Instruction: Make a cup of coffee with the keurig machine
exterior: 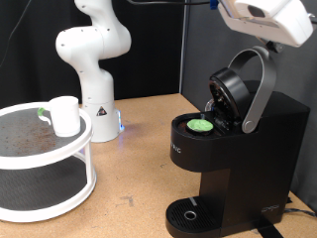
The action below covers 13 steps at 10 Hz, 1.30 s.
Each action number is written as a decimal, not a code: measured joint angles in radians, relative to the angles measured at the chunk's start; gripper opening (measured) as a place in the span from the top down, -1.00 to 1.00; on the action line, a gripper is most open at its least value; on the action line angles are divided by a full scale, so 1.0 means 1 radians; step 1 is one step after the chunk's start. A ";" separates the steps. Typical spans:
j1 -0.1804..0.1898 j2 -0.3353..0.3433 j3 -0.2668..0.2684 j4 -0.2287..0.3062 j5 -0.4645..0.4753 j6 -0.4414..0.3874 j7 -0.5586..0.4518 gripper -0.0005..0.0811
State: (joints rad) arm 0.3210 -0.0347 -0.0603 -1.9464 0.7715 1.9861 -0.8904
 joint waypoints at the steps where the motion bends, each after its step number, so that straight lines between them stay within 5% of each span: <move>1: -0.005 -0.001 -0.007 -0.002 -0.005 -0.010 -0.002 0.84; 6: -0.031 -0.020 -0.030 -0.007 -0.033 -0.045 -0.008 0.98; 13: -0.106 -0.038 -0.095 -0.064 -0.281 -0.122 -0.044 0.98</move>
State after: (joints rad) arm 0.2146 -0.0731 -0.1553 -2.0099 0.4906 1.8638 -0.9348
